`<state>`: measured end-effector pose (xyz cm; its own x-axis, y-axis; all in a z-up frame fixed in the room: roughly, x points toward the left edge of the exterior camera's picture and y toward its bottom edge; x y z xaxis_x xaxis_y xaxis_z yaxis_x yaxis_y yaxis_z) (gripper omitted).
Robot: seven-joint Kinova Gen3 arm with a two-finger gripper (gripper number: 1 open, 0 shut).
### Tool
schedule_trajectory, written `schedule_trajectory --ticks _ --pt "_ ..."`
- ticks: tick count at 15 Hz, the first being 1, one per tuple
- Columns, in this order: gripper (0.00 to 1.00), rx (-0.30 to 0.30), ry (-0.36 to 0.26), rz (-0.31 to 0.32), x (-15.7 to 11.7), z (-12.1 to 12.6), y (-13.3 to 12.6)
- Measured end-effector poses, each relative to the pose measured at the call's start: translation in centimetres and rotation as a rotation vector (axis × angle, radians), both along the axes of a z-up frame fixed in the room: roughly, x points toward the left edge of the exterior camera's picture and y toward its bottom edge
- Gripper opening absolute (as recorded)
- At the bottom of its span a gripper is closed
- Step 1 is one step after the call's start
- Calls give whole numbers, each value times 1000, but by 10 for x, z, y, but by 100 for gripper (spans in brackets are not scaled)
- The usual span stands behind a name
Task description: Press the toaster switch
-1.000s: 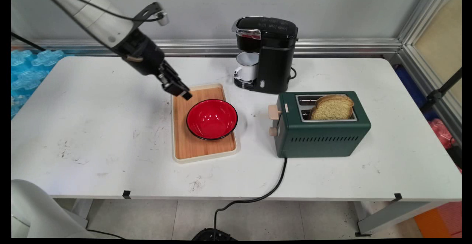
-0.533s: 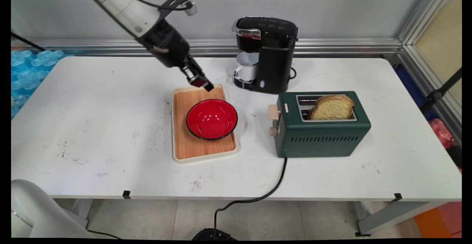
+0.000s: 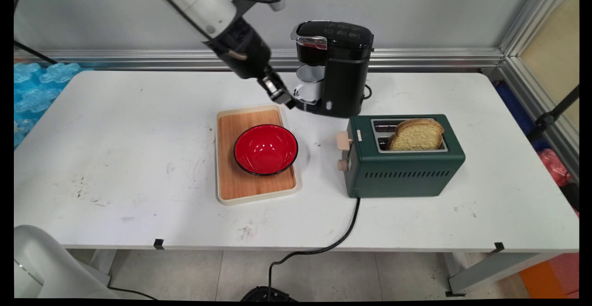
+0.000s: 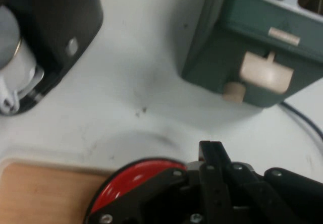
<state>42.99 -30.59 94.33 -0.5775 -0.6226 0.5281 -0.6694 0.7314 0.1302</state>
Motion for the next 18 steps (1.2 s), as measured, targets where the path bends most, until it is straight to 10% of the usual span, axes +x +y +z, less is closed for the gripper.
schedule_trajectory --ticks 18 --pt "0 -10 -62 -117 -80 -9 3"
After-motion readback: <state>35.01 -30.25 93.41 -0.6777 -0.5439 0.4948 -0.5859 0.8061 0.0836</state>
